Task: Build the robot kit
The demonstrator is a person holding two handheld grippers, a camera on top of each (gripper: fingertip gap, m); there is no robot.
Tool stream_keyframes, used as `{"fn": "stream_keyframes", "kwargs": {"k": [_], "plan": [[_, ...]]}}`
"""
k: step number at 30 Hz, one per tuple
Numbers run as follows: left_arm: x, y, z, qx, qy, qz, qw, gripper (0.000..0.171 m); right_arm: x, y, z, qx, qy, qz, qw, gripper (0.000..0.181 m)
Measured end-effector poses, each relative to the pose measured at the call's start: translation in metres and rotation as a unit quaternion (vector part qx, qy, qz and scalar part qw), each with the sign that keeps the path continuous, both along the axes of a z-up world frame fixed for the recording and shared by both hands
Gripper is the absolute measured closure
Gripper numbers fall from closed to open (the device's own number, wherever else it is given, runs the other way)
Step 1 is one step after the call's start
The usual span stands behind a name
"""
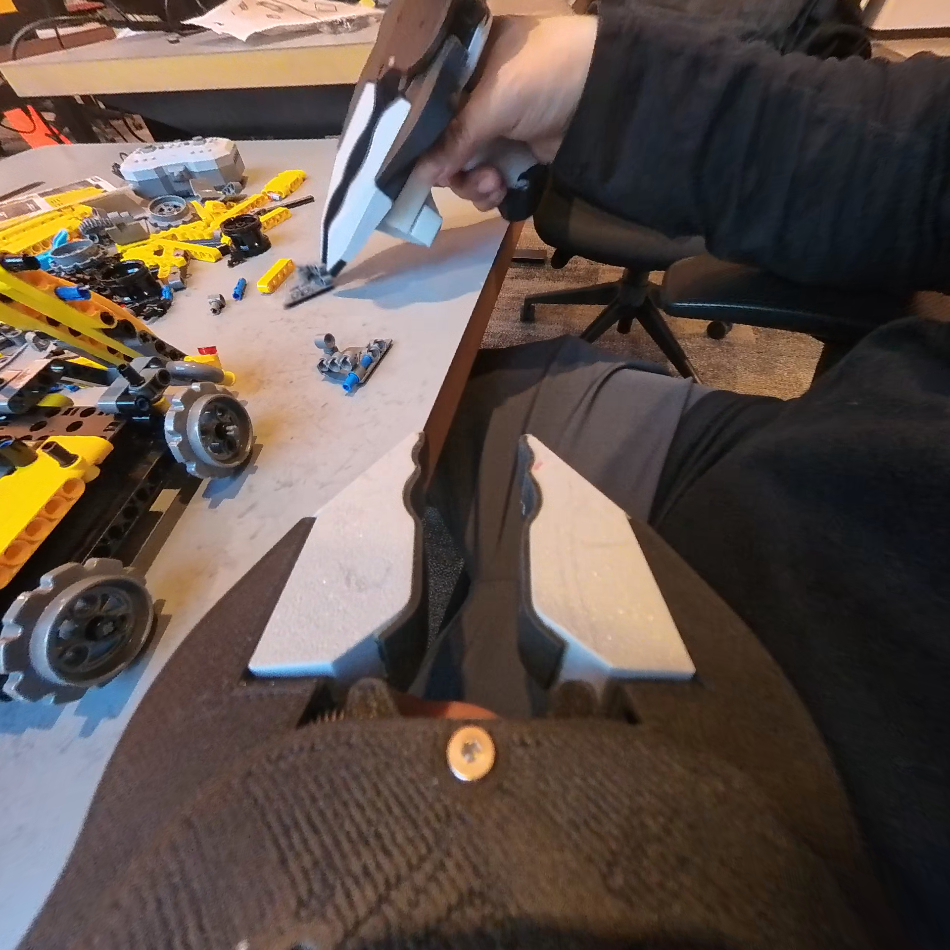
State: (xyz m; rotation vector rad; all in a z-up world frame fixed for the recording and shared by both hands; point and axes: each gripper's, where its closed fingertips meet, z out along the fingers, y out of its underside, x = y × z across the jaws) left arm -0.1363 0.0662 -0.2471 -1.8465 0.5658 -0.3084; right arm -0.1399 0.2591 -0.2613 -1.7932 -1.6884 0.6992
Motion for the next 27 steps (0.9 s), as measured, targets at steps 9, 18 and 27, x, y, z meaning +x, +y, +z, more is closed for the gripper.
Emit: {"fn": "stream_keyframes", "kwargs": {"k": [9,18,27], "plan": [[0.0,-0.001,0.001,0.001,0.0,0.0,1.0,0.139,0.007,0.017,0.011,-0.011,0.029,-0.02,0.999,0.154],[0.001,0.001,-0.002,-0.004,-0.001,-0.001,1.0,0.139,-0.002,0.007,0.007,0.02,0.024,0.031,0.999,0.149],[-0.001,0.001,-0.003,-0.005,0.002,0.001,1.0,0.139,-0.004,0.012,-0.008,0.02,-0.017,0.104,0.994,0.146]]}}
